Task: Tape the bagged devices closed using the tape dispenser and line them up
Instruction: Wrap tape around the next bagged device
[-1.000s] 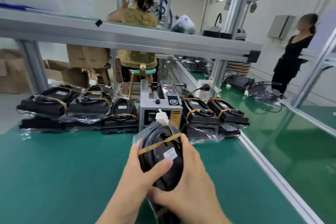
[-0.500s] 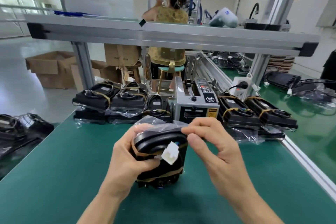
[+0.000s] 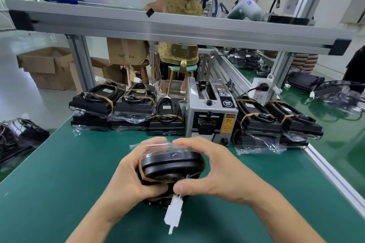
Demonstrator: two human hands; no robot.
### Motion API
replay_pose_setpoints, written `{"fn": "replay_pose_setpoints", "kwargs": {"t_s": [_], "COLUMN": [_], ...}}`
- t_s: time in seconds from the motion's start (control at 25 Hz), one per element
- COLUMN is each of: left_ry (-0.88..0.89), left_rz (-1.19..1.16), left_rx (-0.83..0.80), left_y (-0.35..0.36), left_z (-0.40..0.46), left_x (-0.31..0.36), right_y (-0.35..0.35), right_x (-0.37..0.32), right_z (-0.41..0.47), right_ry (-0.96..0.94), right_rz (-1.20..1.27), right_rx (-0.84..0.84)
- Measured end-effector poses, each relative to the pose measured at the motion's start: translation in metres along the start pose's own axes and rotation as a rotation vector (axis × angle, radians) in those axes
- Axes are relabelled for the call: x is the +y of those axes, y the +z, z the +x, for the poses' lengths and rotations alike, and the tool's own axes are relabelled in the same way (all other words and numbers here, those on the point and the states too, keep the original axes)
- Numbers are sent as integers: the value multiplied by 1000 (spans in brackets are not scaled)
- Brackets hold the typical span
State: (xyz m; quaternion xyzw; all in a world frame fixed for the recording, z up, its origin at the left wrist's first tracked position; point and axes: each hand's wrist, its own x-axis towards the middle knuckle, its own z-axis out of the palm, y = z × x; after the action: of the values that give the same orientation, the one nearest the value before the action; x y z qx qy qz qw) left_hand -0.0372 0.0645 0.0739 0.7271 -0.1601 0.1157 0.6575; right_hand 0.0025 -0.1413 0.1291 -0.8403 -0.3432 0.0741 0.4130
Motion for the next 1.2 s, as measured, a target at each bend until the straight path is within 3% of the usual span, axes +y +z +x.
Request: {"fn": "replay_pose_setpoints", "kwargs": {"t_s": [0.12, 0.32, 0.48, 0.8, 1.2], "left_ry": [45, 207, 133, 149, 408], "left_rz": [-75, 437, 374, 371, 505], "left_rx": [-10, 20, 8, -12, 154], "left_y": [-16, 4, 18, 15, 22], "left_z": [-7, -9, -9, -12, -20], "left_x": [13, 40, 39, 36, 24], "right_y": [4, 11, 11, 19, 28], "right_x": [4, 10, 17, 26, 32], "right_z": [2, 4, 0, 1, 1], "right_ry": [-25, -76, -110, -179, -221], "right_rz": [25, 30, 73, 10, 83], "right_rx": [10, 42, 51, 97, 149]}}
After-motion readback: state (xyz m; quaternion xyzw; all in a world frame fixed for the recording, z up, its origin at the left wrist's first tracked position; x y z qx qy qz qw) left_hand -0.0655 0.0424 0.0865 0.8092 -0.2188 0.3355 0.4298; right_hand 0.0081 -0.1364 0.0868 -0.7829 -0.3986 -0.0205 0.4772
